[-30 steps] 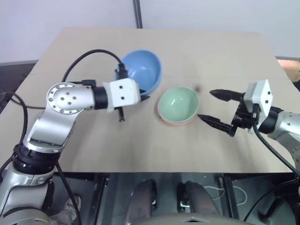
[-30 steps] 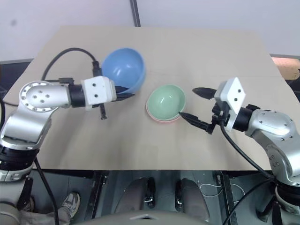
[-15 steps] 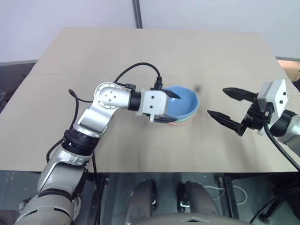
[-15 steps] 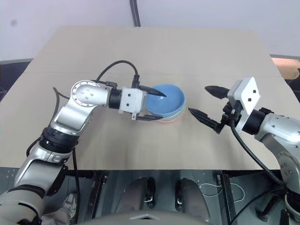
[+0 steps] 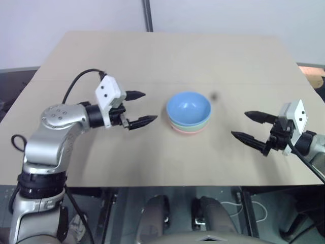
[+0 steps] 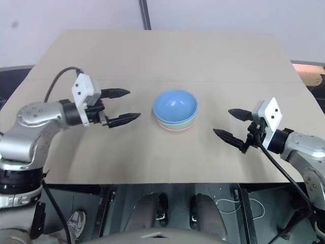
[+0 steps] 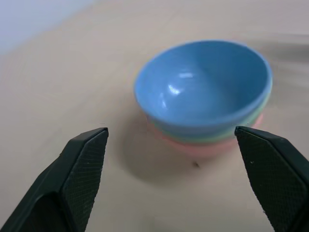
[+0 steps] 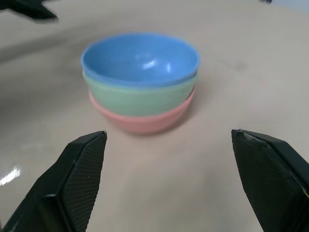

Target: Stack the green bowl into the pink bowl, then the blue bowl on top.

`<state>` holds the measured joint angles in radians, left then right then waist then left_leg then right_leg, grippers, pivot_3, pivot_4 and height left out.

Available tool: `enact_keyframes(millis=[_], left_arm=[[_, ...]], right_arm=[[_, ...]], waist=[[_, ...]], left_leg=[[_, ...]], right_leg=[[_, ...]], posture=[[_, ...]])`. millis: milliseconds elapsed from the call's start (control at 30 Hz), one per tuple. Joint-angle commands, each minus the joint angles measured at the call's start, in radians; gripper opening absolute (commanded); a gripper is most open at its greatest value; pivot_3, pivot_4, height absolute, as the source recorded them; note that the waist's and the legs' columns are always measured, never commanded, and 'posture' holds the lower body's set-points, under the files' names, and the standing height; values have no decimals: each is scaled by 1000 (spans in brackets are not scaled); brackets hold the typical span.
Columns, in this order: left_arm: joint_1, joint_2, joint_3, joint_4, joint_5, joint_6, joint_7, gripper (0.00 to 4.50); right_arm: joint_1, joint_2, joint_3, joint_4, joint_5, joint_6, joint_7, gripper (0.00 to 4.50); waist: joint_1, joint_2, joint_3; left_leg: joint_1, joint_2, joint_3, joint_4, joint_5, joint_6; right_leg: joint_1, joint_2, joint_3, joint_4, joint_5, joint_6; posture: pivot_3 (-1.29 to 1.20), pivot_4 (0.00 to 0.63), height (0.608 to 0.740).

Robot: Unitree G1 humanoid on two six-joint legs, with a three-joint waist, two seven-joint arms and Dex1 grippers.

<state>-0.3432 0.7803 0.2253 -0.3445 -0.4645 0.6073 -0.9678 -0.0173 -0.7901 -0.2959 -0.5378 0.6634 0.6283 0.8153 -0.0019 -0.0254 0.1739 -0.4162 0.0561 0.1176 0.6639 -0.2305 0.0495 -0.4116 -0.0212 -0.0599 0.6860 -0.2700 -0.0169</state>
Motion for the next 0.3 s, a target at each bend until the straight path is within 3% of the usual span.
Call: enact_keyframes(millis=[33,167,300], left_arm=[[119,-35,153,-44,27,-133,79,4451],[280,8,249,-12,-41,-137,-27,4451],[338,27,290,-9,-66,-129,-26,4451]], right_arm=[[66,-38,-123,-7,16,-45,65,4500],[146,-77,-225,6,50,-35,137,4500],[212,-112,-303,23,61,-36,207,4500]], waist=[[1,0,0],[1,0,0],[9,0,-1]], left_leg=[[1,0,0,0,0,0],[2,0,0,0,0,0],[2,1,-1,1,-3,4]], right_leg=[[0,0,0,0,0,0],[1,0,0,2,0,0],[1,-1,-2,2,0,0]], posture=[[0,150,740],[0,150,740],[0,150,740]])
